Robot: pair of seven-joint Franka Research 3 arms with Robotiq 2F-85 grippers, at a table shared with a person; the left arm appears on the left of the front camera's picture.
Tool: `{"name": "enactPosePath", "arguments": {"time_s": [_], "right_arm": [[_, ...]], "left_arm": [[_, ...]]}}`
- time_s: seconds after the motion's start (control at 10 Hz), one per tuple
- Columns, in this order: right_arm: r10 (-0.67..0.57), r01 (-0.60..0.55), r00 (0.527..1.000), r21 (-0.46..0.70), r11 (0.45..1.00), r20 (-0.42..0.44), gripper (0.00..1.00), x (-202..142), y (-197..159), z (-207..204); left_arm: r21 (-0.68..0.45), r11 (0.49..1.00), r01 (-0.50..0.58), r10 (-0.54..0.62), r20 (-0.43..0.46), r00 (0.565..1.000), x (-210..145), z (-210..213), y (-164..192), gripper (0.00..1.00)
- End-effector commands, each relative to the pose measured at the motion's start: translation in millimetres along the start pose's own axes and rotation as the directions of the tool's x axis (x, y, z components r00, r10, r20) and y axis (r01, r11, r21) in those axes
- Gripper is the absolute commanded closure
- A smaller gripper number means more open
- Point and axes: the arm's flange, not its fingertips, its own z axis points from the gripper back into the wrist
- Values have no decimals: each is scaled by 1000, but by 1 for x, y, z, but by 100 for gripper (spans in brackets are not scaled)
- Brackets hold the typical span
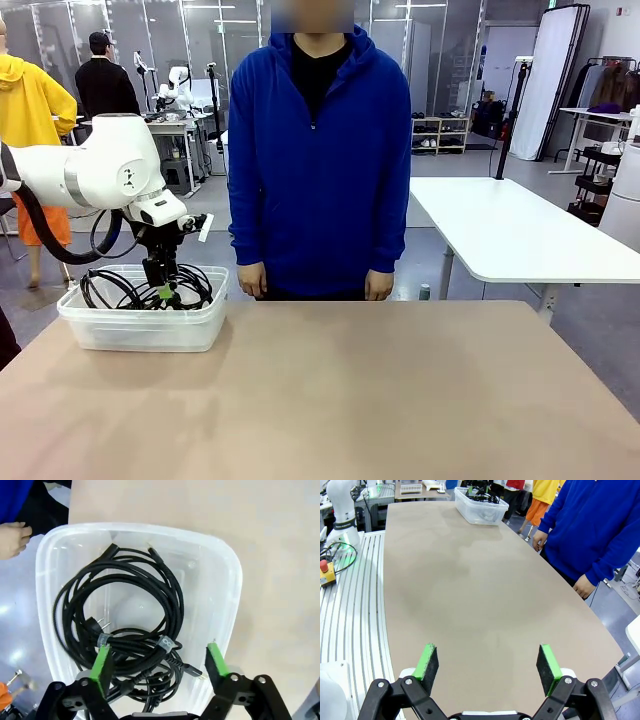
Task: Organize and store the cables.
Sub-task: Place the USB Extension Cable into the Organizing box.
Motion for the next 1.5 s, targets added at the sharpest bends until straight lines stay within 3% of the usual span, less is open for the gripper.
{"name": "enactPosePath", "arguments": {"time_s": [0.0,0.3,0.4,1.4], "right_arm": [[-16,16,1000,-9,1000,14,0,3,-3,0],[-16,16,1000,-9,1000,14,0,3,-3,0],[-16,16,1000,-9,1000,14,0,3,-3,0],[-16,16,1000,-9,1000,14,0,3,-3,0]], "left_arm": [[6,1000,-13,13,12,1000,-3,7,-5,0],[4,999,-48,48,41,998,-3,10,-6,0],[12,1000,2,-2,4,1000,2,8,-1,0],[12,1000,2,-2,4,1000,2,8,-1,0]]}}
